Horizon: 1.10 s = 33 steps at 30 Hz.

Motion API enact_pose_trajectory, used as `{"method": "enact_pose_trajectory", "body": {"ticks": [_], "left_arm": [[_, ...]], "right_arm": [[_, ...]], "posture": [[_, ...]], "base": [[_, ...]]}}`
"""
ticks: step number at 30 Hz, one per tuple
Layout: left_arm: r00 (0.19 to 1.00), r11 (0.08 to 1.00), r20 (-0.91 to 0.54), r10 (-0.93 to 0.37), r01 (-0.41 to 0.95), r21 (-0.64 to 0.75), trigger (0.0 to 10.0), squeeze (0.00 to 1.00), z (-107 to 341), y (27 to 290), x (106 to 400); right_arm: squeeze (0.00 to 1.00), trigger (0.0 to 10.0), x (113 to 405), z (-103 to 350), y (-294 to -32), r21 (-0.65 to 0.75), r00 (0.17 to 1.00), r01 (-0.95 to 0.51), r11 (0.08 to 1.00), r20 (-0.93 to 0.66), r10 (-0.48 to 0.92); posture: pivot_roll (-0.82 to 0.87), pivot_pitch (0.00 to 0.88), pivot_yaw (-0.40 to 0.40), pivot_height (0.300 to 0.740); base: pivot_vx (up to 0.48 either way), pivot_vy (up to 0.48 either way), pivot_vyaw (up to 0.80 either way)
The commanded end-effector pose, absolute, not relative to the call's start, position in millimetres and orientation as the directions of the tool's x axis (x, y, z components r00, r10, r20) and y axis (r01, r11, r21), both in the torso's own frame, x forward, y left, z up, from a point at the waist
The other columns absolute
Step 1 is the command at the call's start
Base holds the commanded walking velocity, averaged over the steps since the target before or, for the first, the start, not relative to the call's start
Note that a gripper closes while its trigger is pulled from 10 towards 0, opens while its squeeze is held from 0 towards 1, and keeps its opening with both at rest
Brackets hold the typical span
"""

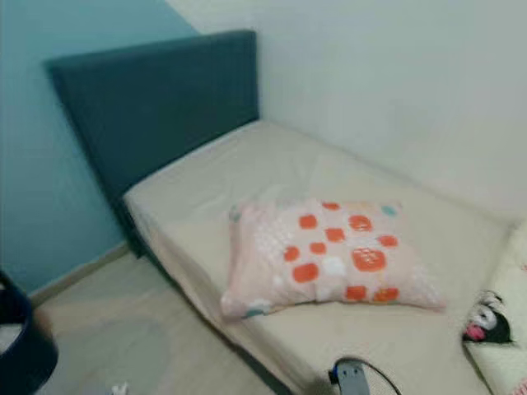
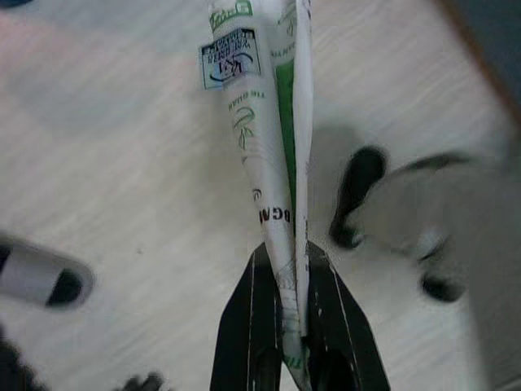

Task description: Clean up the room

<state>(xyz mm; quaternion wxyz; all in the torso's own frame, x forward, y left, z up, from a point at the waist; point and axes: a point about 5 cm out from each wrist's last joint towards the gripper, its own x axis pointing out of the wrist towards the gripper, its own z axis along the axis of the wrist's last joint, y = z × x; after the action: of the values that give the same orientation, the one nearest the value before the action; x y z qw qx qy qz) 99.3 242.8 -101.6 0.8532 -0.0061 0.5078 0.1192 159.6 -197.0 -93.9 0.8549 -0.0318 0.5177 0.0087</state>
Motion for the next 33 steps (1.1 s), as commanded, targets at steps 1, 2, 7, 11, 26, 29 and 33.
{"method": "enact_pose_trajectory", "body": {"ticks": [1, 2, 7, 11, 26, 29, 33], "left_arm": [[0.474, 0.976, -0.858, 0.198, -0.18, 0.125, 10.0, 0.0, -99.3, 247.6, 101.4], [0.472, 0.975, -0.858, 0.201, -0.181, 0.129, 10.0, 0.0, -98.9, 250.1, 100.3], [0.471, 0.983, -0.87, 0.143, -0.173, 0.068, 10.0, 0.0, -97.4, 250.0, 108.6], [0.48, 0.99, -0.868, 0.123, -0.122, 0.073, 10.0, 0.0, -97.4, 243.6, 114.9], [0.486, 0.991, -0.868, 0.104, -0.124, 0.05, 10.0, 0.0, -97.0, 239.0, 121.1], [0.486, 0.99, -0.868, 0.099, -0.135, 0.038, 10.0, 0.0, -96.9, 238.8, 121.8], [0.488, 0.989, -0.867, 0.099, -0.141, 0.034, 10.0, 0.0, -96.2, 239.9, 123.4]], "right_arm": [[0.0, 10.0, 153.5, -95.1, -205.2, -0.06, 0.45, -0.033, 0.998, -0.892, -0.038], [0.0, 10.0, 152.4, -95.3, -206.8, -0.062, 0.448, -0.033, 0.998, -0.893, -0.041], [0.0, 10.0, 147.6, -96.3, -210.2, -0.087, 0.444, -0.067, 0.994, -0.895, -0.048], [0.0, 10.0, 147.7, -96.6, -207.4, -0.089, 0.451, -0.092, 0.992, -0.892, -0.038], [0.0, 10.0, 171.4, -91.1, -180.7, -0.079, 0.488, -0.164, 0.983, -0.873, 0.011], [0.0, 10.0, 172.4, -90.7, -180.3, -0.08, 0.49, -0.167, 0.983, -0.872, 0.013], [0.0, 10.0, 173.2, -90.2, -181.6, -0.079, 0.493, -0.167, 0.983, -0.87, 0.014]], "posture": [[0.01, 0.052, -0.062, 0.74], [0.01, 0.051, -0.062, 0.74], [0.01, 0.054, -0.06, 0.74], [0.02, 0.053, -0.057, 0.74], [0.04, 0.052, -0.067, 0.74], [0.04, 0.051, -0.066, 0.74], [0.04, 0.051, -0.061, 0.74]], "base": [[0.0, 0.0, 0.68], [0.0, 0.0, 0.68], [0.0, 0.0, 0.68], [0.0, 0.0, 0.68], [0.0, 0.0, 0.68], [0.0, 0.0, 0.68], [0.0, 0.0, 0.68]]}}
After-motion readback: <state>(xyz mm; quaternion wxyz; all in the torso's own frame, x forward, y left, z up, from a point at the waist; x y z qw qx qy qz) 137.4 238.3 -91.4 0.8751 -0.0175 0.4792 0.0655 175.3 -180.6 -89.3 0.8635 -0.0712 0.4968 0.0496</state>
